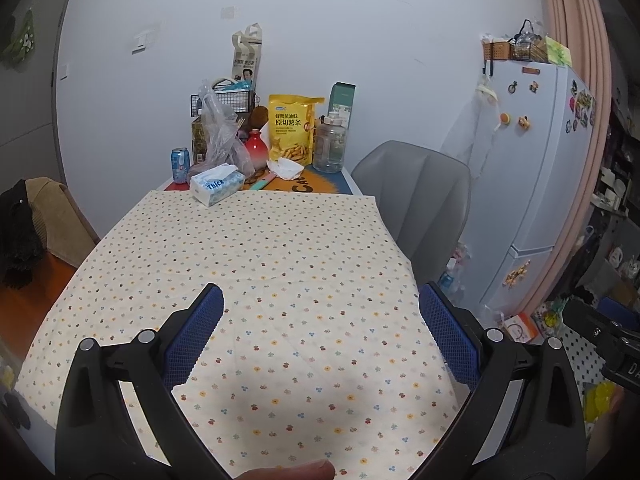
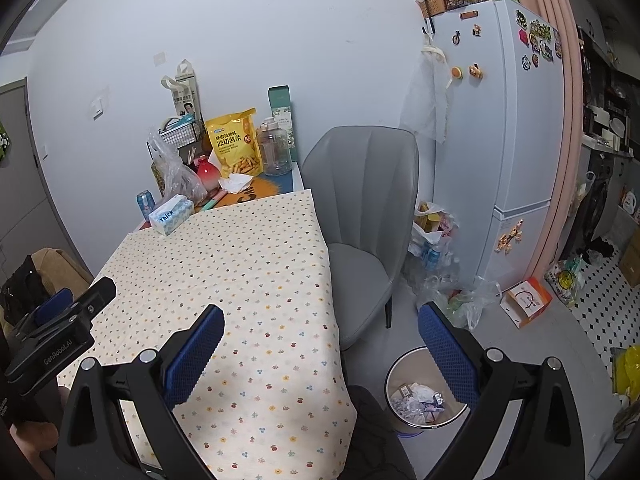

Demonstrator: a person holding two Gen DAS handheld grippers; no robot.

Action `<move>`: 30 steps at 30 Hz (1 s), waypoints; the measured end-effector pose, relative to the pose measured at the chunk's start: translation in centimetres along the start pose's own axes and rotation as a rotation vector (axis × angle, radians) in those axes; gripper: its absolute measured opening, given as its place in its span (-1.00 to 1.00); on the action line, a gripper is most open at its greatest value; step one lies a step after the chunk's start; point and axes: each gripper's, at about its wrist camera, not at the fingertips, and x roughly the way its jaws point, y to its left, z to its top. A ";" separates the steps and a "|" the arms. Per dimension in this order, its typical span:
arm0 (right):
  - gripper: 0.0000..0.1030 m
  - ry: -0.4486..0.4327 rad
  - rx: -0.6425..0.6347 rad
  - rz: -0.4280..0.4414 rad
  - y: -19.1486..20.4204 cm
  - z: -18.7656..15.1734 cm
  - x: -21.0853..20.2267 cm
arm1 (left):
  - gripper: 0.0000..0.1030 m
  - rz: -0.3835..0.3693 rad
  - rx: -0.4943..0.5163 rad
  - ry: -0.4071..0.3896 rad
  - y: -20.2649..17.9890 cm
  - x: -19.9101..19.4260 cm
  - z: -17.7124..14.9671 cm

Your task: Collect trash

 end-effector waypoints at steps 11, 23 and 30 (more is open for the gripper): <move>0.85 0.002 -0.007 0.003 0.4 -0.2 -0.1 | 0.89 0.009 0.001 -0.008 0.1 -0.3 0.1; 0.85 0.002 -0.008 0.002 0.6 -0.2 -0.2 | 0.89 0.008 0.001 -0.006 -0.2 -0.3 0.1; 0.85 0.004 -0.009 0.003 0.8 -0.3 0.0 | 0.89 0.014 0.011 -0.006 -0.3 -0.3 0.0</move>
